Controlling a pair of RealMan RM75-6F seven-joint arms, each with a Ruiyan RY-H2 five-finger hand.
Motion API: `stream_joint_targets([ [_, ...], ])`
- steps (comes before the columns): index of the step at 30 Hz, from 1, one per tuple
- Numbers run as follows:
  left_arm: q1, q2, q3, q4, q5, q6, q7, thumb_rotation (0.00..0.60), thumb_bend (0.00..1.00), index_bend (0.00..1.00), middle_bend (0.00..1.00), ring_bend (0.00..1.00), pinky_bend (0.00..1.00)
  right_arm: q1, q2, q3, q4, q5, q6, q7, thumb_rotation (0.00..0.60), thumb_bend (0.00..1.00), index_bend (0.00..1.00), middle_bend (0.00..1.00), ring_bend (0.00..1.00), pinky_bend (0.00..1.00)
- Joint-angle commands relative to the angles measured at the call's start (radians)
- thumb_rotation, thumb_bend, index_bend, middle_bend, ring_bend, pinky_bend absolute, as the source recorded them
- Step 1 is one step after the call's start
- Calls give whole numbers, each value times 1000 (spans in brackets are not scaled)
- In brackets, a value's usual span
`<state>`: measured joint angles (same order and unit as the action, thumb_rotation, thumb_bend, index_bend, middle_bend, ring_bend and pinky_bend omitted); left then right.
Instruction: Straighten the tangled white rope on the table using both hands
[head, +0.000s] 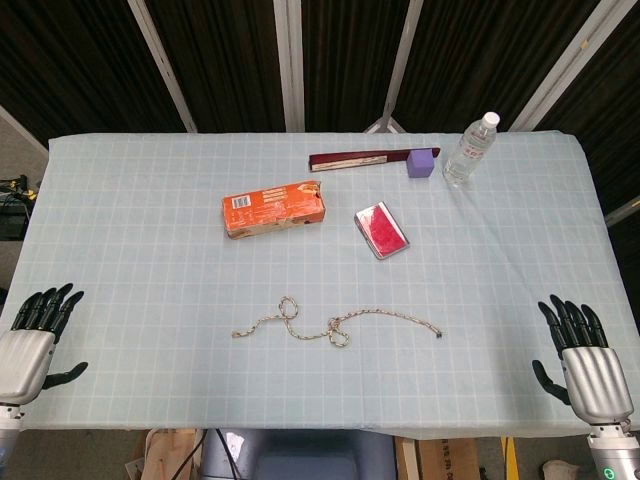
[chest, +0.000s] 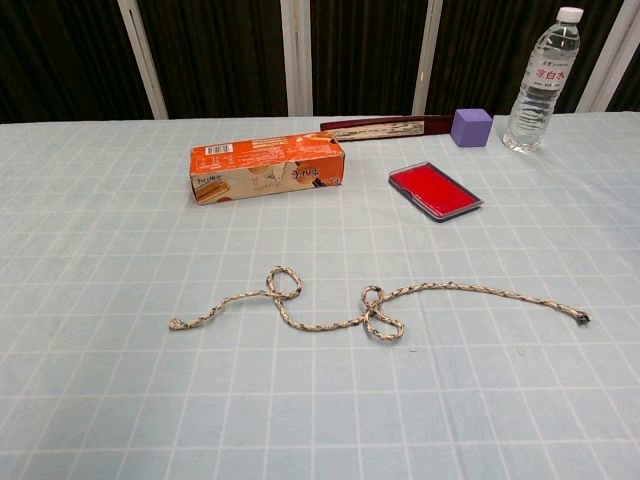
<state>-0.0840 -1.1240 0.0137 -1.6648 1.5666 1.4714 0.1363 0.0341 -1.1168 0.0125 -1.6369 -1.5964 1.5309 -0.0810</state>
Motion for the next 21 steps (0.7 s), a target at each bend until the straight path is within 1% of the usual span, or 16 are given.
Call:
stream_joint_targets([
  [1,-1,-2,0,0,-1,-2,3,600,1,0,0,0,0,0,1,0,0,0,0,2,600,372,0,0,0,0],
  [12,1,1,0,-6,-3,1,-7,600,1,0,0,0,0,-2,0,-7,-8,-30,15,17,600,372,0,0,0,0],
  [18,1,3,0,-10,-2,2,-10,600,1,0,0,0,0,16,-5,2,-50,-33,-2,25,600,372,0,0,0,0],
  [19,1,3,-1,-11,-2,3,-11,600,1,0,0,0,0,25,-5,7,-68,-28,-14,22,600,371,9,0,0,0],
  [21,0,3,-3,-11,-2,4,-13,600,1,0,0,0,0,45,-8,19,-107,-12,-45,4,600,371,81,5,0,0],
])
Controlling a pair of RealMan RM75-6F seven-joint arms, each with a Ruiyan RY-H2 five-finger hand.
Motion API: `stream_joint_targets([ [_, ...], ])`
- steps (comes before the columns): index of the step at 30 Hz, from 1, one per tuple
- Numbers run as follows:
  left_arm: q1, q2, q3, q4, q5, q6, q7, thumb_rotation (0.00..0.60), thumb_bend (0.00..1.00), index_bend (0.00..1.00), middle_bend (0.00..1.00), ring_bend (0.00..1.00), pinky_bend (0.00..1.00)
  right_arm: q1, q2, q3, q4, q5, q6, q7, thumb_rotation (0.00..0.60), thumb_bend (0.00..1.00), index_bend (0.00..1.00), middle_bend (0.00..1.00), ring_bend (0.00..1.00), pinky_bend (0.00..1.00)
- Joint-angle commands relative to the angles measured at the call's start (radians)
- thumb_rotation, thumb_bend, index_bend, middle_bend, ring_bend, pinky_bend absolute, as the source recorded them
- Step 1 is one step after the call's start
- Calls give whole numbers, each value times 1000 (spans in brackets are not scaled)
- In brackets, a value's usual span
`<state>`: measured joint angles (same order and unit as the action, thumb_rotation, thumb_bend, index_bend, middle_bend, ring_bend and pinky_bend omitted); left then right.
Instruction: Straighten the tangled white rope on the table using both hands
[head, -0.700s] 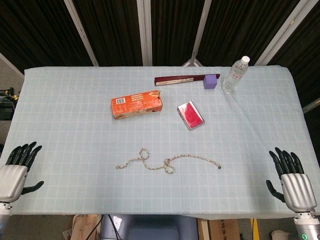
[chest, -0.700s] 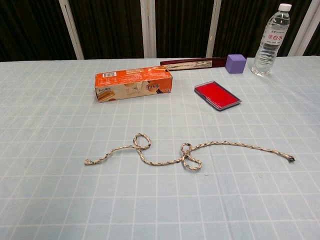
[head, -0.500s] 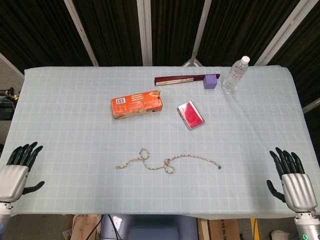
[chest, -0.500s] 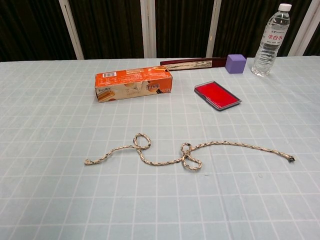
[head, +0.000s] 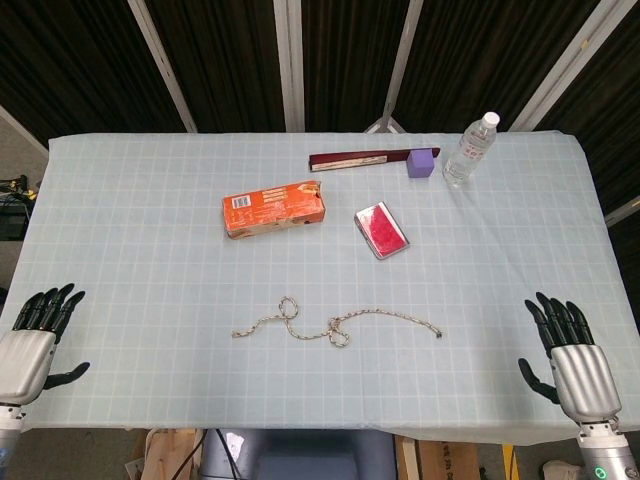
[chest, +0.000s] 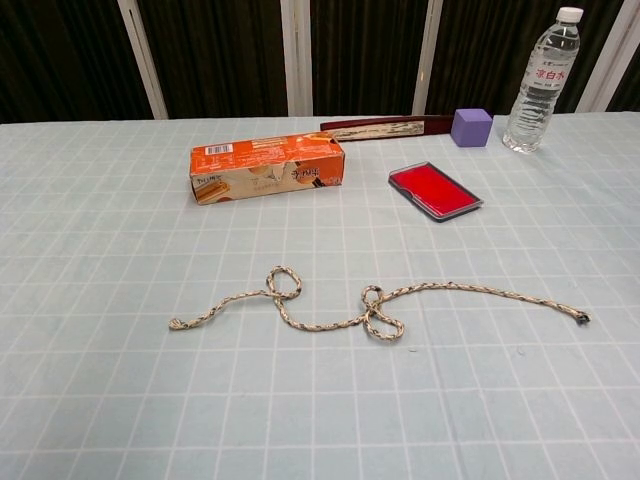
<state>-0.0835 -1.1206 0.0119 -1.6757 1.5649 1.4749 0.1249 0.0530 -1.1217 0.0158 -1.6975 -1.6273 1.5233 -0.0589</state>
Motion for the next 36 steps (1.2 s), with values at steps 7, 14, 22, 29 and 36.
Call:
stream_joint_targets([
  [7,-6,-1,-5,0,-2,-5,-4,600,1,0,0,0,0,118,-78,77,-158,163,-190,-152,600,371,321,75,0,0],
  [14,-6,5,-1,-2,3,-7,-15,600,1,0,0,0,0,187,-234,132,-104,354,-268,-307,600,371,359,83,0,0],
  [22,-9,8,2,-2,5,-12,-21,600,2,0,0,0,0,220,-357,149,4,482,-288,-378,600,371,404,99,0,0],
  [29,-10,5,4,-2,7,-16,-17,600,1,0,0,0,0,235,-413,156,58,533,-297,-381,600,371,405,99,0,0],
  [36,-12,0,3,-3,3,-19,-9,600,1,0,0,0,0,248,-452,155,82,560,-299,-389,600,371,441,119,0,0],
])
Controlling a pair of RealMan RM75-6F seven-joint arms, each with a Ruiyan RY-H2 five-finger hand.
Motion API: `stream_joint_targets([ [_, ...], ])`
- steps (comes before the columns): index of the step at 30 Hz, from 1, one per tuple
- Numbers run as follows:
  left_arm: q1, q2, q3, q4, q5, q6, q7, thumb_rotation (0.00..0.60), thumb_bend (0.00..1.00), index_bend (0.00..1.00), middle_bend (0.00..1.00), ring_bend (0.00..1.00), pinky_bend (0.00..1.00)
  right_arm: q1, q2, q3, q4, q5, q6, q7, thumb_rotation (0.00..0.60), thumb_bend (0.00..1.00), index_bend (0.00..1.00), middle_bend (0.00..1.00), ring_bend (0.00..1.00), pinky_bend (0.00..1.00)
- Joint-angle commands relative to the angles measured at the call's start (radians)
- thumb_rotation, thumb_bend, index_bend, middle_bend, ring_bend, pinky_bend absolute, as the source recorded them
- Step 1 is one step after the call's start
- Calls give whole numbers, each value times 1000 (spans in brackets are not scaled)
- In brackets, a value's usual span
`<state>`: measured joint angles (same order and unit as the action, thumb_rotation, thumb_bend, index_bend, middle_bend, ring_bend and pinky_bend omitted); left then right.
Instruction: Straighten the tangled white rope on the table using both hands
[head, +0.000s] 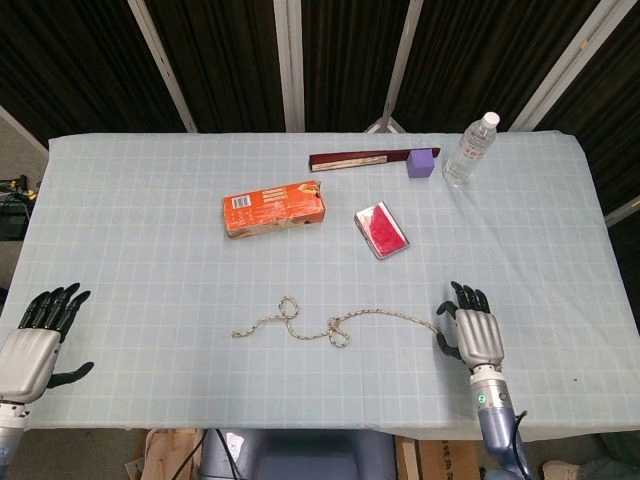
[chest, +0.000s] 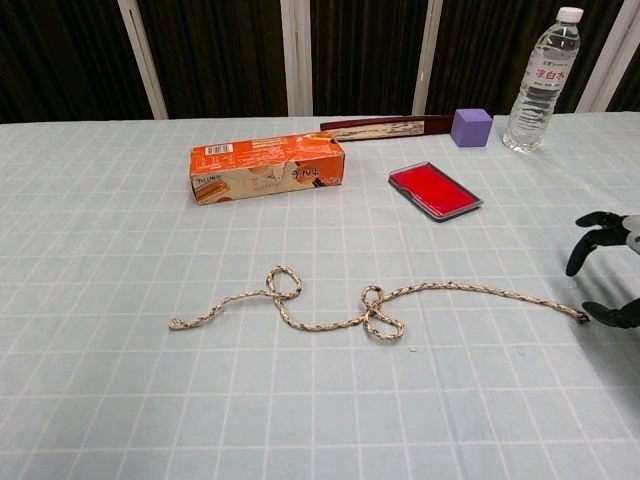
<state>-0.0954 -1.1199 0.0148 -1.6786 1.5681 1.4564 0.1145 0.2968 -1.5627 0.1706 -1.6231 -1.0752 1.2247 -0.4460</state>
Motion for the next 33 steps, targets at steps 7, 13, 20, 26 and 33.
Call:
stream_joint_targets([
  [7,-1,-4,-2,0,-3,1,2,600,1,0,0,0,0,12,-65,-1,47,19,14,-6,600,371,476,140,0,0],
  [13,-3,-3,-5,2,-11,-4,-3,600,2,0,0,0,0,21,-101,1,83,29,20,-14,600,371,476,140,0,0],
  [20,-5,-2,-7,3,-13,-5,-9,600,1,0,0,0,0,27,-120,1,106,44,15,-15,600,371,475,140,0,0],
  [26,-4,-2,-6,3,-10,-2,-11,600,1,0,0,0,0,30,-133,3,124,56,9,-7,600,371,509,148,0,0],
  [33,-5,-3,-5,2,-11,-4,-11,600,2,0,0,0,0,28,-129,-3,116,63,-1,5,600,414,550,154,0,0],
])
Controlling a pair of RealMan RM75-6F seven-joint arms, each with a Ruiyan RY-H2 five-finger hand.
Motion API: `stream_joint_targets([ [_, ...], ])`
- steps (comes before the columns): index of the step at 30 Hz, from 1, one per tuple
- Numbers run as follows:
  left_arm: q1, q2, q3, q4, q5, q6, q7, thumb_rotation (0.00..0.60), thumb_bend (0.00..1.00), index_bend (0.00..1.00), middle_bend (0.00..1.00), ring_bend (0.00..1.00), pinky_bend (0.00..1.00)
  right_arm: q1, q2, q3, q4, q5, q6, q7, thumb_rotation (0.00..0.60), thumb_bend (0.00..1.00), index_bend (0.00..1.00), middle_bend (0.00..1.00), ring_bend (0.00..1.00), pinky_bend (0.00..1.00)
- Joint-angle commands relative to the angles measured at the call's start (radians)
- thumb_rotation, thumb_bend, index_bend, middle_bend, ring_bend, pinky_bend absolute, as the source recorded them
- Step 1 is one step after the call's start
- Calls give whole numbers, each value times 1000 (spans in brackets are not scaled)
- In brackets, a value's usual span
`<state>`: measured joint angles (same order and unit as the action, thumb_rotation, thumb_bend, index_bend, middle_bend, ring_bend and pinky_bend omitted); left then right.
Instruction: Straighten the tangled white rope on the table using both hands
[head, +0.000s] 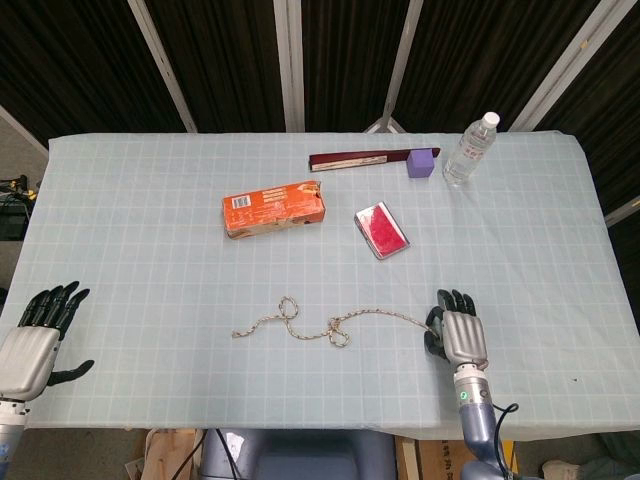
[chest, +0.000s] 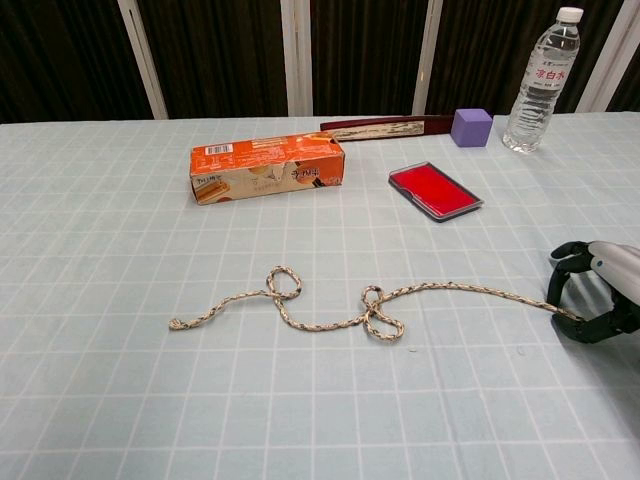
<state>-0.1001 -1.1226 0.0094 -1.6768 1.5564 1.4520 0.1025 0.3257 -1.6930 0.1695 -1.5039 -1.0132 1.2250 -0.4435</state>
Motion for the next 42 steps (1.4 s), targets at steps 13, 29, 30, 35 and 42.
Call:
stream_joint_targets([
  [13,0,-1,-1,1,0,2,2,600,1,0,0,0,0,-2,6,-6,-23,2,5,4,600,478,556,158,0,0],
  [29,-38,3,-7,-31,-3,-53,91,600,1,13,0,0,0,0,101,-9,-135,-27,21,-15,600,492,577,167,0,0],
  [30,-42,5,-8,-39,-7,-61,101,600,1,23,0,0,0,1,109,-8,-142,-29,22,-18,600,492,577,167,0,0],
  [35,-85,18,-27,-125,-69,-144,158,600,31,92,0,0,0,-1,170,-12,-183,-30,19,-27,600,492,577,166,0,0],
  [42,-172,9,-70,-229,-210,-278,286,600,123,233,0,0,0,-10,230,-19,-221,-49,13,14,600,492,577,167,0,0],
])
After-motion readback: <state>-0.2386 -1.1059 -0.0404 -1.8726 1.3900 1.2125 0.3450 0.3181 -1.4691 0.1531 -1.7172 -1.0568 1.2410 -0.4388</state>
